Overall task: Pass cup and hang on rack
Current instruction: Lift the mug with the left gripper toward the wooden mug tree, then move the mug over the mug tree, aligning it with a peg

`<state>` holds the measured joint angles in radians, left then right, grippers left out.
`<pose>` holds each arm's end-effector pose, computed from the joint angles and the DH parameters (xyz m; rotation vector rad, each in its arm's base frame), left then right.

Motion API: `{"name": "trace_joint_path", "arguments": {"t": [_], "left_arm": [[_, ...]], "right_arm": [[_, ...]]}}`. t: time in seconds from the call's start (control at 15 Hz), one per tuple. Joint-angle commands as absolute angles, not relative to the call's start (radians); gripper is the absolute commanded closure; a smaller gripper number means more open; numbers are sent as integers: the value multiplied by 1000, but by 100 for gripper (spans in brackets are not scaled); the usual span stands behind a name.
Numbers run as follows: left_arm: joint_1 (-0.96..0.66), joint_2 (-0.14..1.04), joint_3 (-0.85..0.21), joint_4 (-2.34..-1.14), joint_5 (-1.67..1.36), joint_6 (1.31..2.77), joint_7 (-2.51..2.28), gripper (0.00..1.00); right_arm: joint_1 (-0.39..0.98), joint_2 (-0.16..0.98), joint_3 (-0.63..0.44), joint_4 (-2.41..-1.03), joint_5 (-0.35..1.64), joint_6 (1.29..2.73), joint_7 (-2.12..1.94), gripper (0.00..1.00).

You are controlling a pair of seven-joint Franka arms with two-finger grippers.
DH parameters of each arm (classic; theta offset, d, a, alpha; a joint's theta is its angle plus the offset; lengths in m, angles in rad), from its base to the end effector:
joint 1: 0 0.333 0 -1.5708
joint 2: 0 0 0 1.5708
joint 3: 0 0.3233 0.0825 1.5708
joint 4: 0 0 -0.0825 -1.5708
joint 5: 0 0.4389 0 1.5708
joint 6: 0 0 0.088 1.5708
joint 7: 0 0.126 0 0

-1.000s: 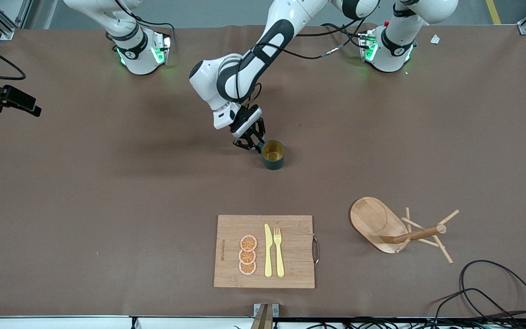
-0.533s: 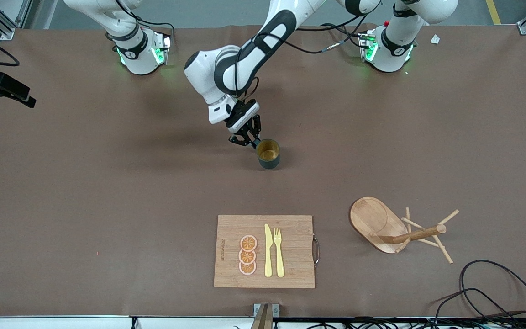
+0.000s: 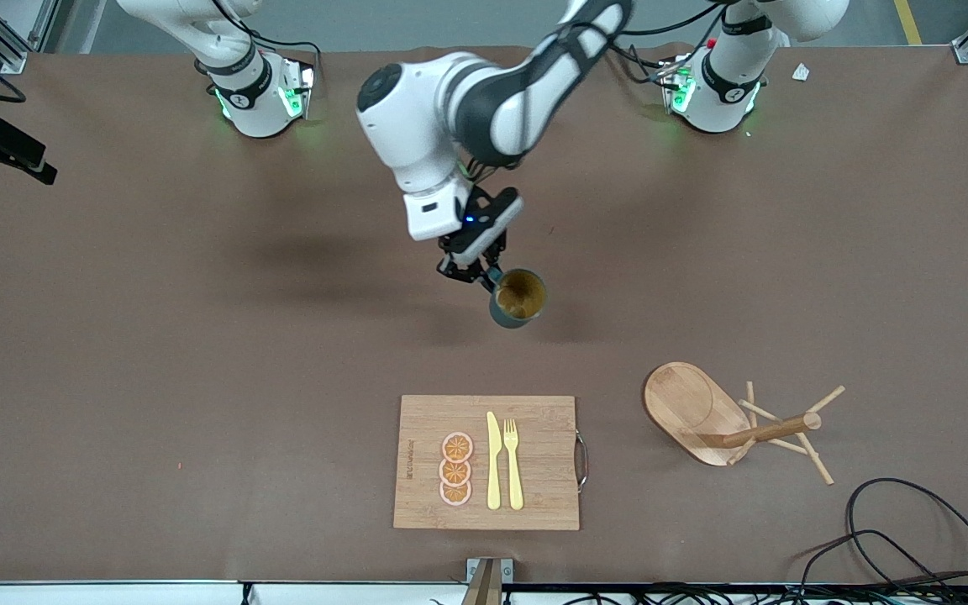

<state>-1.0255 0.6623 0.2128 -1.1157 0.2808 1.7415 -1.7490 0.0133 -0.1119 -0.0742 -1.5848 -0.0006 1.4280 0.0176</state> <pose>0.5348 -0.5869 0.4147 -2.6940 -1.2062 -0.5750 0.5558 -0.0364 0.6585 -3.1298 0.1220 0.0705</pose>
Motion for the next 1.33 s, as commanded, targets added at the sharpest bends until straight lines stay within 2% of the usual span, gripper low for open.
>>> {"name": "trace_joint_path", "arguments": {"t": [0.0,0.4,0.87,1.27], "left_arm": [[-928,534,204,-1154,181,1732,-1620,98],[-675,454,201,-1155,-18,1675,-1307,98],[-416,453,199,-1154,-387,1643,-1112,97],[-263,480,199,-1169,-762,1611,-1029,98]], "right_arm": [[-8,-137,-61,-1612,-20,1431,-41,0],[-8,-137,-63,-1618,-6,1419,-37,0],[-6,-138,-63,-1615,-6,1413,-46,0],[-8,-138,-63,-1615,6,1416,-46,0]]}}
